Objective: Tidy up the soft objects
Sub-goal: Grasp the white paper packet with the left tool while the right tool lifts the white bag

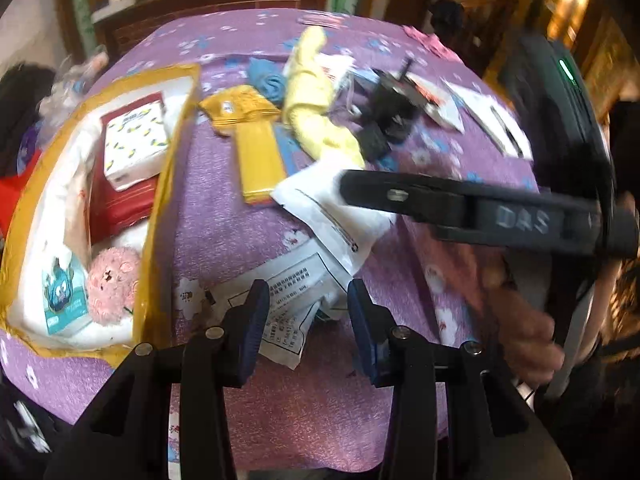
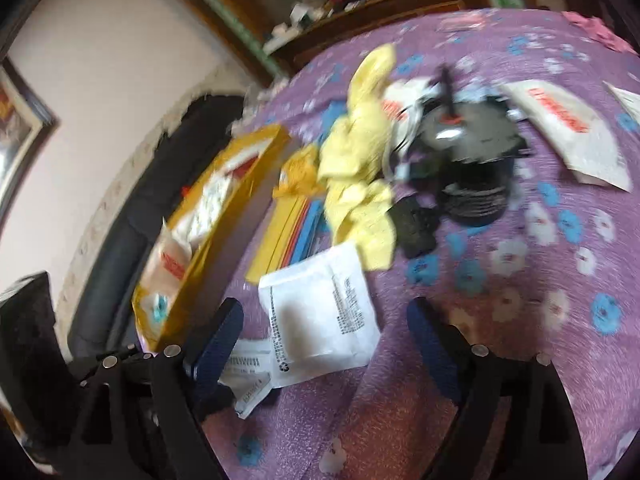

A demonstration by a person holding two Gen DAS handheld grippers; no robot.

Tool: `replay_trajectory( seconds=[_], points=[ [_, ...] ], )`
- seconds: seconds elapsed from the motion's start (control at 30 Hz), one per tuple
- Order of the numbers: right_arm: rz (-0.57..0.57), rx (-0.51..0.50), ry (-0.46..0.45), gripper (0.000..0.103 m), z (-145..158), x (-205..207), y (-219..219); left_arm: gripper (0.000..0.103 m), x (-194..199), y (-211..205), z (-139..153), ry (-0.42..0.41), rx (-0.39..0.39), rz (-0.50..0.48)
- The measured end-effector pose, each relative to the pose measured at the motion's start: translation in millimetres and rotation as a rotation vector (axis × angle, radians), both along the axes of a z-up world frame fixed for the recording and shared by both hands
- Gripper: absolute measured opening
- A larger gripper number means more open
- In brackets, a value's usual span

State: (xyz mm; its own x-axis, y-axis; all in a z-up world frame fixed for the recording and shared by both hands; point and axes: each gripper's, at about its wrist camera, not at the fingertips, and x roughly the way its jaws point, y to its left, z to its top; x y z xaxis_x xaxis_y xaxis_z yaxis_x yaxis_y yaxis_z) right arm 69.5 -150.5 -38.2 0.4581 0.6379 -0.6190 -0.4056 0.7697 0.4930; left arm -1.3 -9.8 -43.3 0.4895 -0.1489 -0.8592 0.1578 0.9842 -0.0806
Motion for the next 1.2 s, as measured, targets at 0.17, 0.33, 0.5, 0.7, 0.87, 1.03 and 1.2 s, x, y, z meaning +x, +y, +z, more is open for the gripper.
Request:
replay_trajectory(
  seconds=[0.17,0.33,0.5,0.7,0.87,1.03,1.2],
  points=[
    [0.045,-0.124,-0.015,0.09,0.6,8.5,27.3,0.038,-14.7,10.3,8.5,-0.043,0.021,-0.071],
    [0.06,-0.204,-0.052,0.088,1.8,4.6,43.7,0.038,-30.9,11.8,13.6,-0.098,0.085,-0.173],
    [0.035,-0.249,-0.068,0.074,1.7,1.0,47.6,0.038,-27.3,-4.1,-5.7,-0.1,0.116,-0.223],
    [0.044,-0.246,-0.077,0.055,3.5,-2.7,47.9,0.028,-2.6,3.9,-19.7,-0.086,0.135,-0.114],
    [0.092,-0.21,-0.094,0.023,4.9,-16.2,45.9,0.021,-1.8,17.9,-18.1,-0.09,0.073,-0.057],
    [0.076,-0.185,-0.09,0.0,4.1,-22.0,40.8,0.021,-11.3,32.7,-5.6,-0.139,-0.064,0.004],
    [0.057,-0.092,-0.146,0.0,14.6,-39.4,22.9,0.021,-14.6,40.0,8.1,-0.172,-0.135,0.023]
  ],
)
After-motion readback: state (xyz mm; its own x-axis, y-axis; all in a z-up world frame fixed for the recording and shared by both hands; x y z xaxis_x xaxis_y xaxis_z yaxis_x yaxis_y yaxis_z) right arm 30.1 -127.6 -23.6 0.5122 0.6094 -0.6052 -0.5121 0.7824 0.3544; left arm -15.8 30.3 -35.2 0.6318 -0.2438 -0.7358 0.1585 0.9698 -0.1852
